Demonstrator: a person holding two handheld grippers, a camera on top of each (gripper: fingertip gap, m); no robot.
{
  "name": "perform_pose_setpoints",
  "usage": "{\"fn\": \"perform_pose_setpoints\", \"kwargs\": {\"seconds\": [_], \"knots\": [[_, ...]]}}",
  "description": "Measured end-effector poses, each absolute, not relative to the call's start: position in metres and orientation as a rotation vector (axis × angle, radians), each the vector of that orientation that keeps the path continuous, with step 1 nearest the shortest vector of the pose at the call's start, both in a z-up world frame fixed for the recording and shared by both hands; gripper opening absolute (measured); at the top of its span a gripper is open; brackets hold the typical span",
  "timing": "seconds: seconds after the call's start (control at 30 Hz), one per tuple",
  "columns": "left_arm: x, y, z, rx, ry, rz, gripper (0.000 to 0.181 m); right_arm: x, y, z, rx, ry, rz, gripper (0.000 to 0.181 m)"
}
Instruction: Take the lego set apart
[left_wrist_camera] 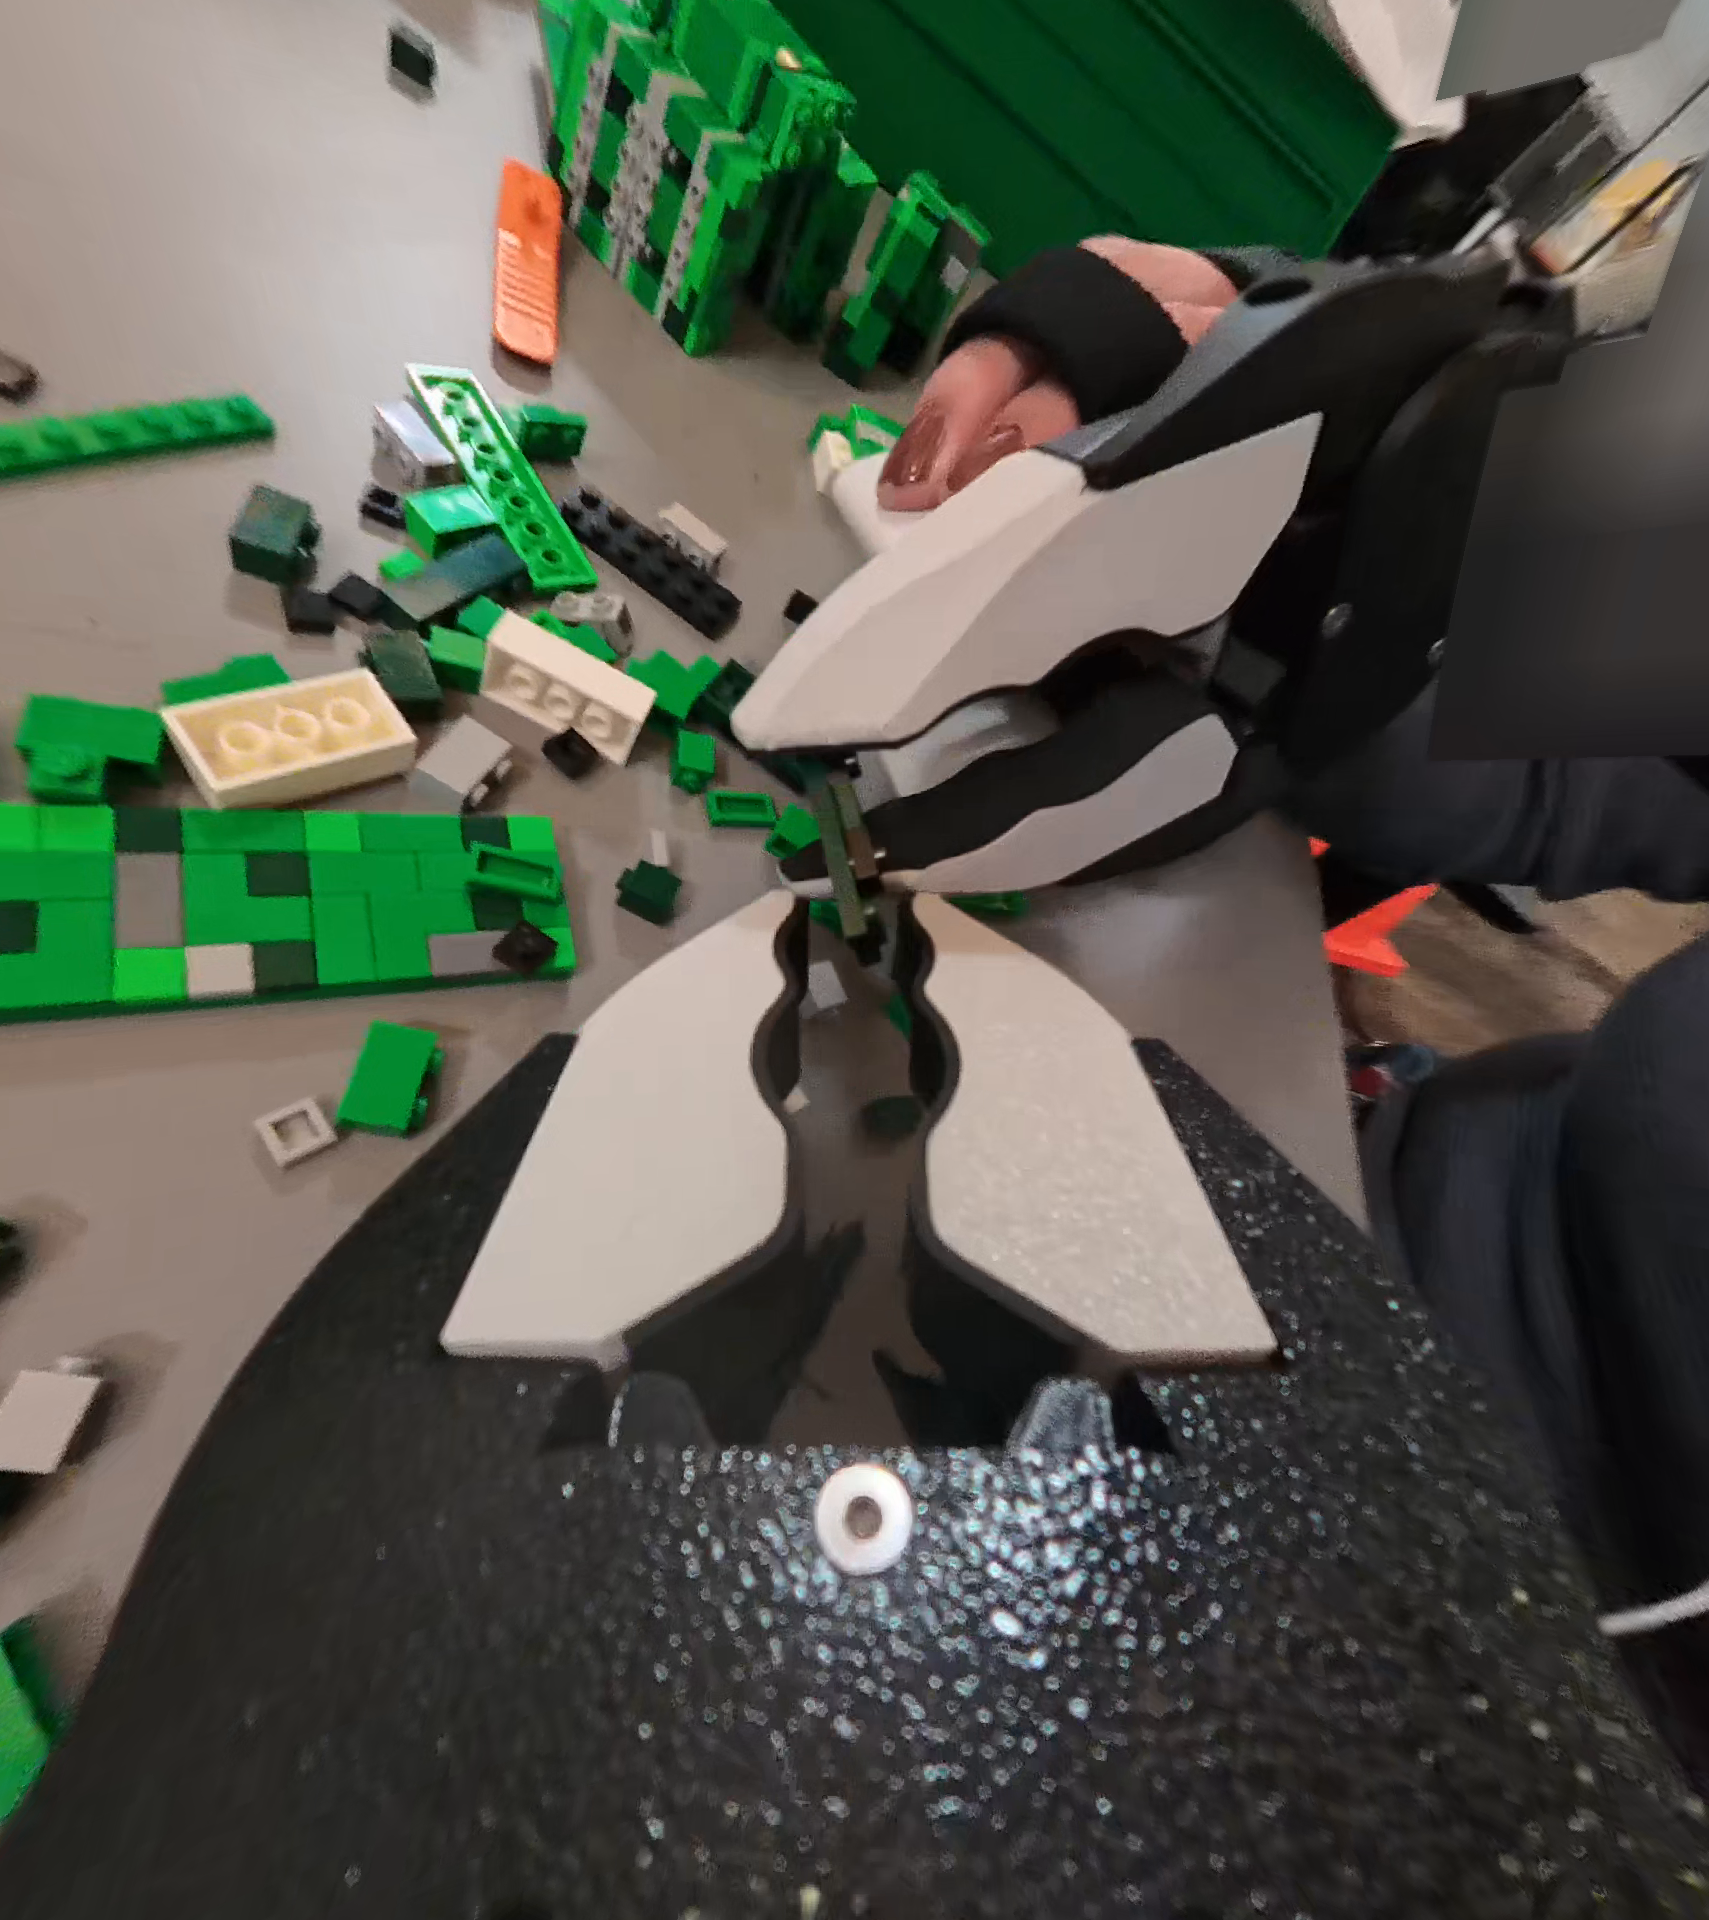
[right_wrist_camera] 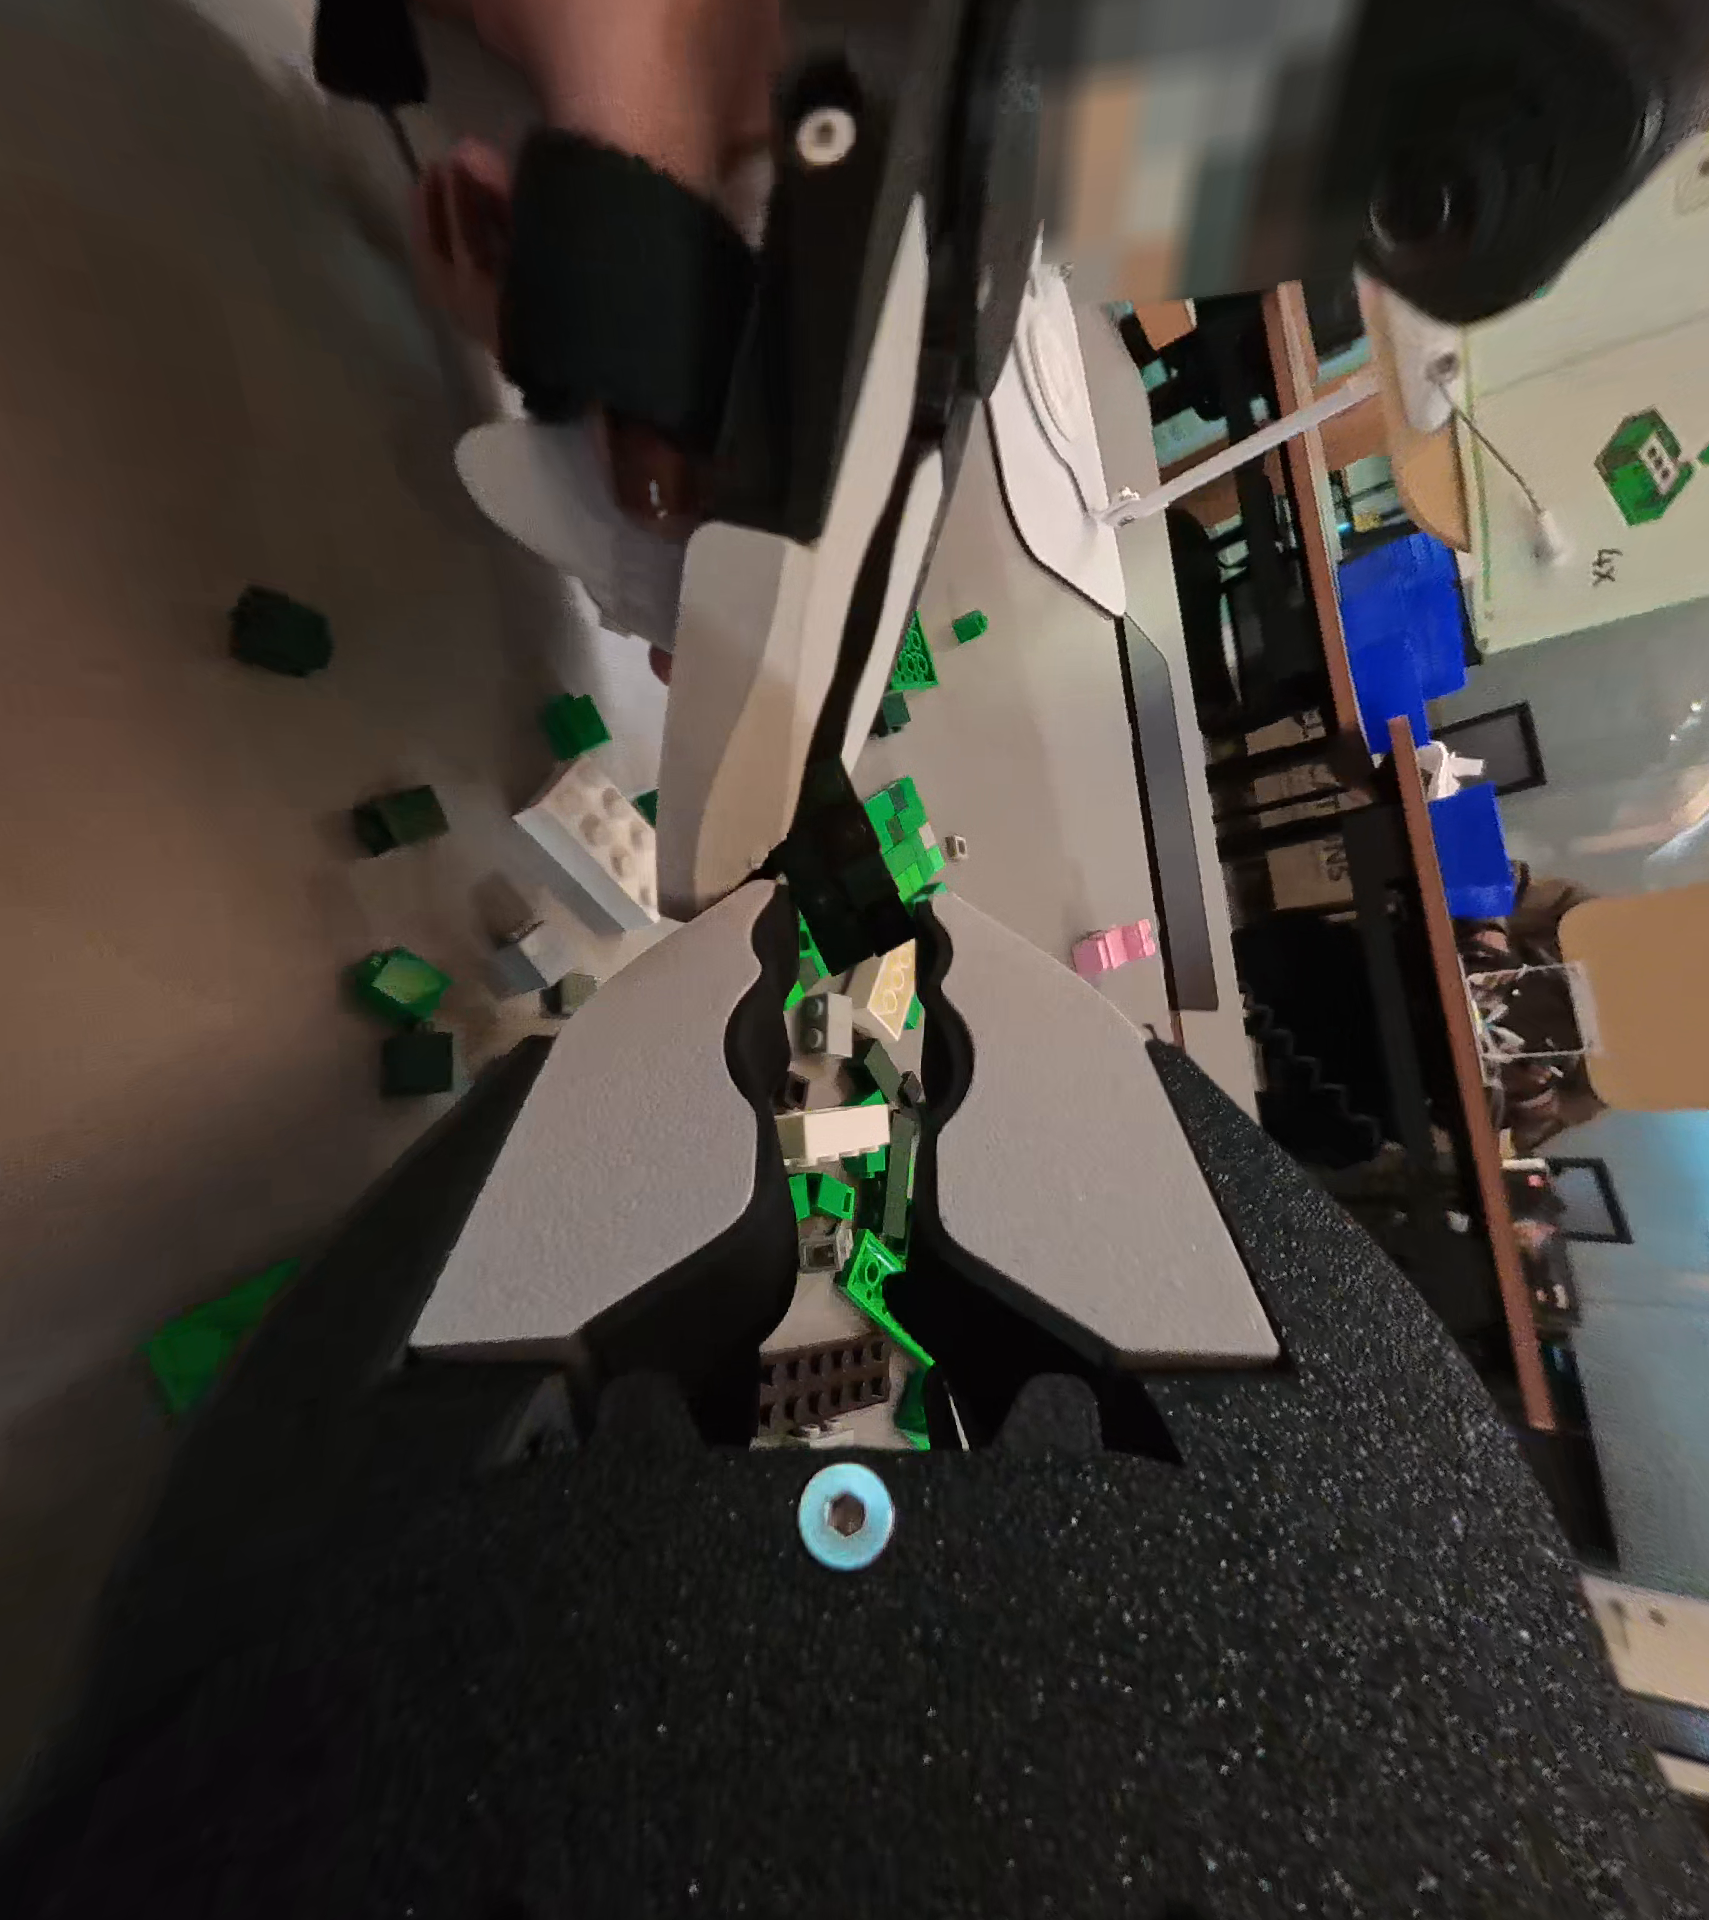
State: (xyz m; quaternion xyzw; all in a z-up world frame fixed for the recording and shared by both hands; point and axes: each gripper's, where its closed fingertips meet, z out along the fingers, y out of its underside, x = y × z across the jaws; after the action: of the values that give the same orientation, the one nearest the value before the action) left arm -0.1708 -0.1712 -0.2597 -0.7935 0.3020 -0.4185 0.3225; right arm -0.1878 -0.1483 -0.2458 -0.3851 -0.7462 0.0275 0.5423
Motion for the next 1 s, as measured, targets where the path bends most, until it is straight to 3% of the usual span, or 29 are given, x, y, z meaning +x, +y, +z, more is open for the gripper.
{"fn": "perform_pose_setpoints", "kwargs": {"seconds": [0.13,0.3,0.43,0.73,0.87,1.0], "knots": [[-0.17,-0.165,-0.254,-2.024,0.789,-1.021,0.014,-0.186,-0.143,-0.241,-0.962,-1.724,0.108,0.02],[-0.178,-0.159,-0.238,-1.967,0.636,-1.172,0.026,-0.186,-0.14,-0.242,-0.989,-1.712,0.088,0.02],[-0.182,-0.156,-0.235,-1.944,0.599,-1.169,0.01,-0.191,-0.145,-0.245,-0.977,-1.728,0.085,0.02],[-0.178,-0.16,-0.245,-2.017,0.649,-1.122,0.008,-0.195,-0.152,-0.248,-0.978,-1.74,0.132,0.02],[-0.173,-0.166,-0.248,-2.052,0.677,-1.121,0.008,-0.197,-0.151,-0.252,-0.965,-1.757,0.06,0.029],[-0.172,-0.166,-0.248,-2.057,0.662,-1.145,0.007,-0.198,-0.152,-0.255,-0.906,-1.779,-0.038,0.019]]}}
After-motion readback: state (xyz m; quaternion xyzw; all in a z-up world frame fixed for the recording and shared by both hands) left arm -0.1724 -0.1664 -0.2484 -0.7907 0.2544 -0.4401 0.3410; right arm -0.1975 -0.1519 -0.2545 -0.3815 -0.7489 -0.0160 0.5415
